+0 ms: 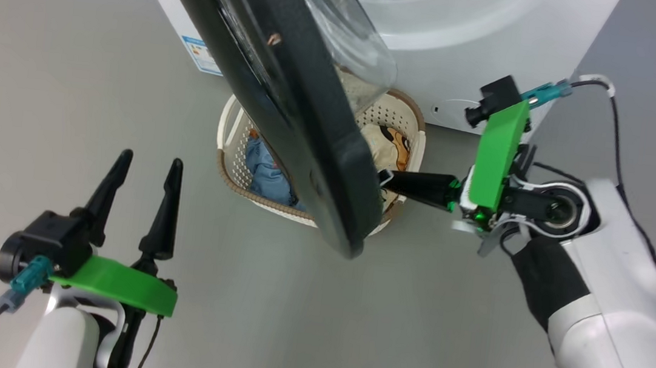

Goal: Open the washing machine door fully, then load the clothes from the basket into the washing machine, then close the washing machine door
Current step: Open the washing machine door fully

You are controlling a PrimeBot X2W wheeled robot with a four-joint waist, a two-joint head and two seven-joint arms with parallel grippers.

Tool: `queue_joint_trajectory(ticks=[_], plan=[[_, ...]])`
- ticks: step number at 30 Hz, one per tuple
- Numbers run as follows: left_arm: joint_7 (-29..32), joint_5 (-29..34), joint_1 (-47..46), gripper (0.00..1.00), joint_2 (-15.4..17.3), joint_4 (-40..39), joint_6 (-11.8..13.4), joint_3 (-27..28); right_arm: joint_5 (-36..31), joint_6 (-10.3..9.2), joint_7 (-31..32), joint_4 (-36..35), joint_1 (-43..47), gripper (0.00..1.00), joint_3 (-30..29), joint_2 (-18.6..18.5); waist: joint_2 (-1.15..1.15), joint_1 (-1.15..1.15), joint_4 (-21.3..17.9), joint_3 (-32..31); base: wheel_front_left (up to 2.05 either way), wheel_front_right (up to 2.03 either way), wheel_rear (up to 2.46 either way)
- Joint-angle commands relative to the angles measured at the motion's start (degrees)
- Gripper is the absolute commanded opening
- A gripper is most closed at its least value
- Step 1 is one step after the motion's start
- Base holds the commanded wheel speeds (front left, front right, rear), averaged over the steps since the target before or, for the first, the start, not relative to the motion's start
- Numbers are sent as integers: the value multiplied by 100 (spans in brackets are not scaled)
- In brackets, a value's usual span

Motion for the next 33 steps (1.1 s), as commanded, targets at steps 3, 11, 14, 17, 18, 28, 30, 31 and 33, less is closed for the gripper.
queue_joint_trajectory(ticks=[3,11,14,17,18,28,30,31,33], plan=[[-36,19,89,100,160,-142,-14,190,319,17,-213,-158,73,0,450,233,0,0,63,-9,0,0,0],[-36,22,78,100,146,-133,-14,197,903,17,-686,-11,38,0,1281,233,0,0,135,-9,0,0,0],[-36,26,78,100,139,-127,-14,209,1070,17,-828,28,24,0,1493,233,0,0,140,-22,0,0,0],[-36,35,81,100,131,-135,-14,223,1238,17,-953,48,12,0,1712,233,0,0,135,-25,0,0,0],[-36,35,81,100,128,-136,-14,223,1305,17,-988,50,10,0,1790,233,0,0,134,-25,0,0,0],[-36,12,54,100,115,-134,-14,191,1856,17,-1335,109,-103,0,2558,233,0,0,151,-14,0,0,0],[-36,8,48,100,112,-129,-14,189,1988,17,-1401,126,-141,0,2721,233,0,0,159,-9,0,0,0],[-36,6,46,100,111,-125,-14,189,2045,17,-1441,137,-163,0,2796,233,0,0,162,-7,0,0,0],[-36,5,40,100,107,-119,-14,192,2145,17,-1520,156,-206,0,2942,233,0,0,166,-4,0,0,0]])
